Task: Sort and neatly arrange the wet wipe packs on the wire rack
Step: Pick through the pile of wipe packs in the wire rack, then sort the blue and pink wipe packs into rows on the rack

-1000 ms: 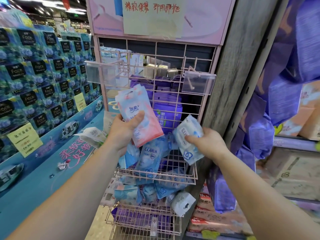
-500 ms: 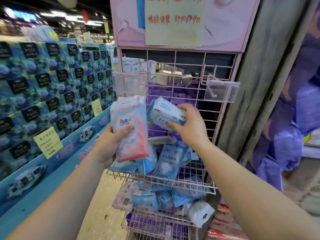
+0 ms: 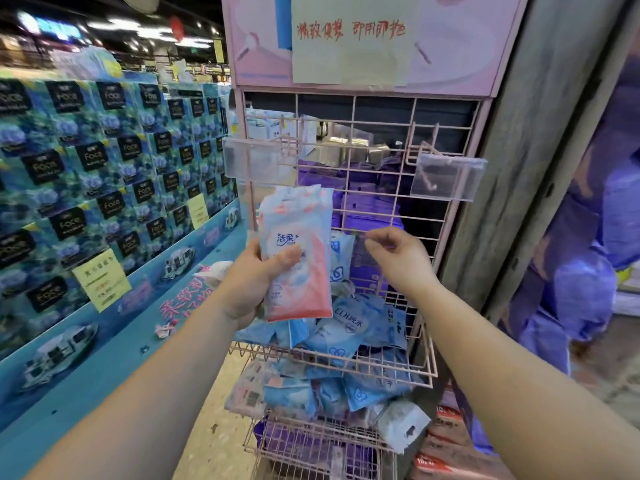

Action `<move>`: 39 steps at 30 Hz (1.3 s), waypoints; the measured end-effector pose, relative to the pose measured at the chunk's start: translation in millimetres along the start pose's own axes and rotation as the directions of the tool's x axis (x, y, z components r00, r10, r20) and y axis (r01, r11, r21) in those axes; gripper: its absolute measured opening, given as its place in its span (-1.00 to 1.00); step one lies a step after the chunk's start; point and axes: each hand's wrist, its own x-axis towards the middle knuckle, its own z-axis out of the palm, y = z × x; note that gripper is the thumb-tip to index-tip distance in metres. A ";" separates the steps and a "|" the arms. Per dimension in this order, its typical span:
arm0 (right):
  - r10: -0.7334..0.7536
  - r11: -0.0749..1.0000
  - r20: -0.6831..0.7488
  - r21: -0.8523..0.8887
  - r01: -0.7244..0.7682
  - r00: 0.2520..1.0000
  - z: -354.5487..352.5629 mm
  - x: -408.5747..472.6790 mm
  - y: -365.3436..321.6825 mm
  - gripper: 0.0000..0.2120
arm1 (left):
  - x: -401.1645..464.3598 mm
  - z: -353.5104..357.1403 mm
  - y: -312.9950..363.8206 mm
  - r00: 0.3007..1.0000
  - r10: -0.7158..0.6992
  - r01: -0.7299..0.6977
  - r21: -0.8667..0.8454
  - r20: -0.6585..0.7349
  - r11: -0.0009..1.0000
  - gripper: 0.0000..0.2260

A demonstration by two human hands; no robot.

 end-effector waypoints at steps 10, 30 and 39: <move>0.562 0.691 0.241 -0.663 -0.288 0.791 -3.2 -27.1 49.1 -0.63 | 6.7 37.7 -14.7 0.999 0.051 -0.051 -0.074 -0.002 0.996 -0.85; 0.137 0.901 0.419 0.324 -0.289 0.897 -50.5 -30.3 24.2 -0.09 | 9.7 93.4 -51.2 0.992 -0.007 0.005 0.013 0.127 1.000 -0.44; 0.241 0.872 0.226 0.376 -0.313 0.944 -61.8 -46.8 63.9 -0.41 | 18.4 93.1 -83.0 0.907 -0.227 0.025 0.493 0.354 0.870 -0.32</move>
